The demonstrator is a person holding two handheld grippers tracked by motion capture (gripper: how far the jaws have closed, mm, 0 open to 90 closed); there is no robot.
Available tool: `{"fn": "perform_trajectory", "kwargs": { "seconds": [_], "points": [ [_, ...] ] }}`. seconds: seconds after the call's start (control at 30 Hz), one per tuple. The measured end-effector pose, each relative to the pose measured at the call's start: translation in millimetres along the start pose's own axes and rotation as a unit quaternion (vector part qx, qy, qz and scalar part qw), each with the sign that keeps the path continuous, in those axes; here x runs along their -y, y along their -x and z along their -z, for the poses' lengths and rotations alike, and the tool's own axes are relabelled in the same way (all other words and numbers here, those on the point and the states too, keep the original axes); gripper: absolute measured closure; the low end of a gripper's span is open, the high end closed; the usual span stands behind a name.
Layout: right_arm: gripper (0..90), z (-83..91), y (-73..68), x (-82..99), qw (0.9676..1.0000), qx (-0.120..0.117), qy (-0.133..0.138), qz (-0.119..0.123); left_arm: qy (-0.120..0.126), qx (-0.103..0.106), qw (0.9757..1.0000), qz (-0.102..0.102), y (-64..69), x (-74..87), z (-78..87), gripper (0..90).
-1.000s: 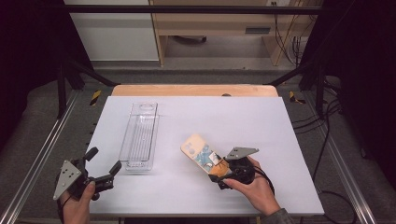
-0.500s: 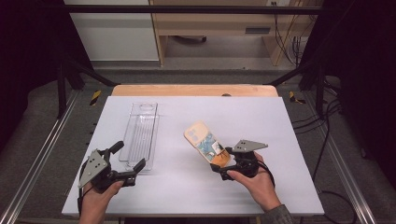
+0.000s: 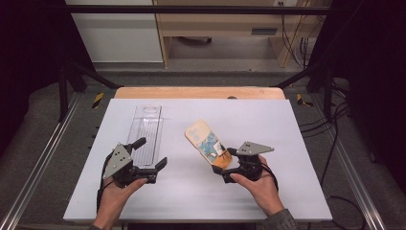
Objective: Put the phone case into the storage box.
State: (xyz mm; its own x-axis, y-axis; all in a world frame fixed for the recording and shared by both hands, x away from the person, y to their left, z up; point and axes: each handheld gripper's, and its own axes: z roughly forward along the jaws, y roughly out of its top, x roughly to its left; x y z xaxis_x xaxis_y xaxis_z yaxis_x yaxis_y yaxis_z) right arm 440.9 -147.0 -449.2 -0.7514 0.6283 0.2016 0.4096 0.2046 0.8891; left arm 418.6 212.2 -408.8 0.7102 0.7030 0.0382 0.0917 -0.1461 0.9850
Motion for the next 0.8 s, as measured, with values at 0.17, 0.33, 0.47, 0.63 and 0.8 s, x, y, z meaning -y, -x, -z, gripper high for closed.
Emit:
{"fn": "perform_trajectory", "kwargs": {
  "seconds": [0.17, 0.33, 0.47, 0.63, 0.8],
  "points": [
    [12.0, 1.5, -3.0, -2.0, 0.9999, -0.003, 0.010, 0.006, -0.004, 0.015, 0.9999, -0.006, 4.7, -5.0, -11.2, 2.3],
    [11.9, 2.1, -8.2, -4.4, 0.9996, -0.006, 0.022, 0.014, -0.006, 0.035, 0.9994, -0.004, 9.6, -9.9, -17.0, 2.4],
    [12.0, 1.2, -14.2, -6.2, 0.9993, -0.009, 0.029, 0.023, -0.004, 0.053, 0.9986, -0.001, 15.1, -13.3, -20.6, 3.1],
    [12.0, -0.1, -19.9, -7.4, 0.9989, -0.013, 0.032, 0.032, -0.002, 0.072, 0.9974, 0.003, 20.0, -17.2, -24.5, 5.5],
    [12.0, -1.7, -23.4, -7.7, 0.9986, -0.016, 0.034, 0.037, -0.004, 0.079, 0.9969, 0.003, 22.1, -18.1, -27.0, 6.1]
  ]
}}
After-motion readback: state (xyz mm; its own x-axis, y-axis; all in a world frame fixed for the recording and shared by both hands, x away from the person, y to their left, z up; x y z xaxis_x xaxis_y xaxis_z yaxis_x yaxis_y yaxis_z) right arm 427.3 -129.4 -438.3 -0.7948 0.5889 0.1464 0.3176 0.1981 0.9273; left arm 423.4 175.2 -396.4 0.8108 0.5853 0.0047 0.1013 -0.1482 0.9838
